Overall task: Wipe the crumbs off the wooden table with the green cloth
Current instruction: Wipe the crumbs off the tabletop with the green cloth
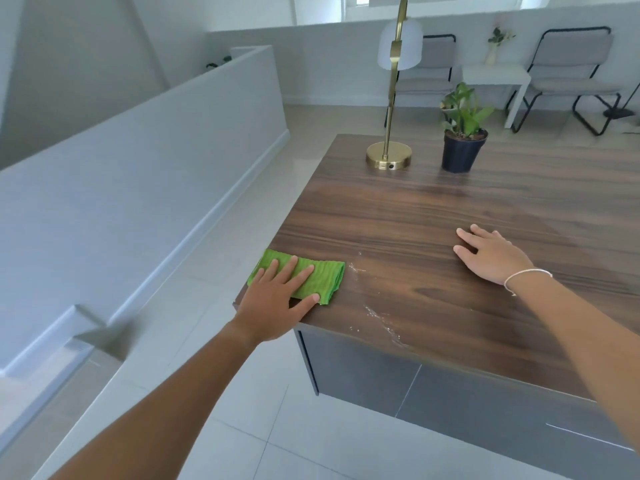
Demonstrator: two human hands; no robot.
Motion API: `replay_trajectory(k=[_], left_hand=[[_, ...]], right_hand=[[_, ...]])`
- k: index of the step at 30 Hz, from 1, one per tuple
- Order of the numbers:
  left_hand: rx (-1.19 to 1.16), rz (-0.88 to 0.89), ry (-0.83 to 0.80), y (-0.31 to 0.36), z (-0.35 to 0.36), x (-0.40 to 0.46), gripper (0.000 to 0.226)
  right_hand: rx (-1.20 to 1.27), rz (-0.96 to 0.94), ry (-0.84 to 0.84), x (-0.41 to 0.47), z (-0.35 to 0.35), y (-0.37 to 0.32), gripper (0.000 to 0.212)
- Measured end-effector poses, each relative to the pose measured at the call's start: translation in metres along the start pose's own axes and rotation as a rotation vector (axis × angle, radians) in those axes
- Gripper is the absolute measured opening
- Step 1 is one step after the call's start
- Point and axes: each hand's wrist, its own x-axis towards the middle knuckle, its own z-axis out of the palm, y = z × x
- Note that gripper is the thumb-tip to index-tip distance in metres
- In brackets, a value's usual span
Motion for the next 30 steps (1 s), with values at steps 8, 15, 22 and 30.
replay_trajectory(k=[8, 15, 22, 30], left_hand=[[0.007, -0.018, 0.053, 0.031, 0.009, -0.046, 0.061], [-0.042, 0.201, 0.046, 0.152, 0.035, -0.038, 0.065], [-0.051, 0.092, 0.108, 0.097, 0.03, -0.03, 0.059], [-0.002, -0.126, 0.059, 0.07, 0.018, 0.002, 0.061]], right_hand=[[-0.023, -0.015, 0.029, 0.002, 0.003, 0.001, 0.052], [-0.013, -0.028, 0.032, 0.004, 0.004, 0.001, 0.053], [-0.006, -0.031, 0.024, 0.001, 0.002, 0.001, 0.052], [-0.019, -0.039, 0.025, 0.0, 0.001, 0.001, 0.052]])
